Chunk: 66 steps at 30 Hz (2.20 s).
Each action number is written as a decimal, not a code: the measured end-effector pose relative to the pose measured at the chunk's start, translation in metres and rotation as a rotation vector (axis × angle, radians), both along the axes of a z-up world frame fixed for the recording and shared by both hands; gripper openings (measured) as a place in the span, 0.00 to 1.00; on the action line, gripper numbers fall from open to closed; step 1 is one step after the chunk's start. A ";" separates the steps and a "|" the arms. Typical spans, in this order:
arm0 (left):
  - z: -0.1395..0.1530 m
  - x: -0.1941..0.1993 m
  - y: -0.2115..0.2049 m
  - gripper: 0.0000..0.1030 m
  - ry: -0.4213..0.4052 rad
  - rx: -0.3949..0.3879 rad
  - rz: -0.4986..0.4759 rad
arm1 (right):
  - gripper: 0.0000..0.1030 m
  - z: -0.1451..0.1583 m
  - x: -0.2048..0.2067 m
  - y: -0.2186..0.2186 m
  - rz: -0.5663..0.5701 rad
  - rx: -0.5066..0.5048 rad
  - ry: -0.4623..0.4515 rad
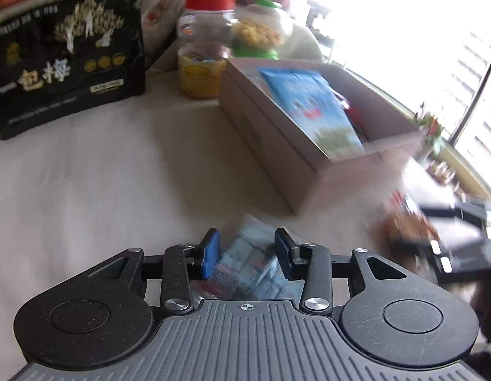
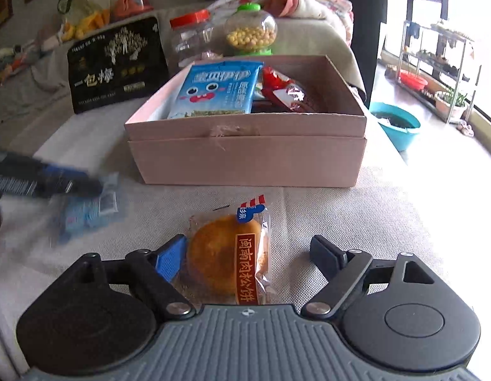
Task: Organize snacks
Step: 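Grasp the clear candy packet with left tool while right tool holds the bun packet, then drop the bun packet in the pink box with right tool while left tool drops the candy packet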
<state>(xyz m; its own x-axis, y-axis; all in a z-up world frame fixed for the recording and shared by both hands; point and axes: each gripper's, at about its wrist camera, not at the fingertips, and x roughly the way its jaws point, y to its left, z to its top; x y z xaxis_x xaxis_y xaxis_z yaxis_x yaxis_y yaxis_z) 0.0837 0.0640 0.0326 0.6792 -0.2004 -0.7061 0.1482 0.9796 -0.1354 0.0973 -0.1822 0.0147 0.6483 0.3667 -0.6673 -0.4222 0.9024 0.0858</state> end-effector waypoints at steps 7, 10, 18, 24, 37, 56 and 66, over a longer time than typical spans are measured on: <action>0.007 -0.040 -0.055 0.48 -0.008 0.194 -0.017 | 0.84 -0.004 -0.005 0.010 0.005 -0.056 -0.044; 0.007 -0.034 -0.066 0.47 -0.003 0.202 -0.048 | 0.84 -0.005 -0.004 0.010 0.003 -0.052 -0.044; 0.001 -0.026 -0.080 0.71 0.004 0.213 -0.101 | 0.85 -0.006 -0.006 0.013 0.006 -0.069 -0.053; -0.008 -0.017 -0.059 0.72 0.024 0.209 -0.008 | 0.88 -0.007 -0.007 0.016 0.014 -0.082 -0.055; -0.012 -0.023 -0.054 0.71 0.016 0.114 -0.021 | 1.00 -0.008 -0.004 0.016 0.055 -0.084 -0.010; -0.011 -0.056 -0.057 0.79 0.058 0.117 -0.082 | 1.00 -0.008 -0.008 0.017 0.051 -0.093 -0.027; -0.005 -0.065 -0.078 0.66 0.081 0.179 -0.072 | 0.58 0.001 -0.030 0.022 0.150 -0.098 -0.078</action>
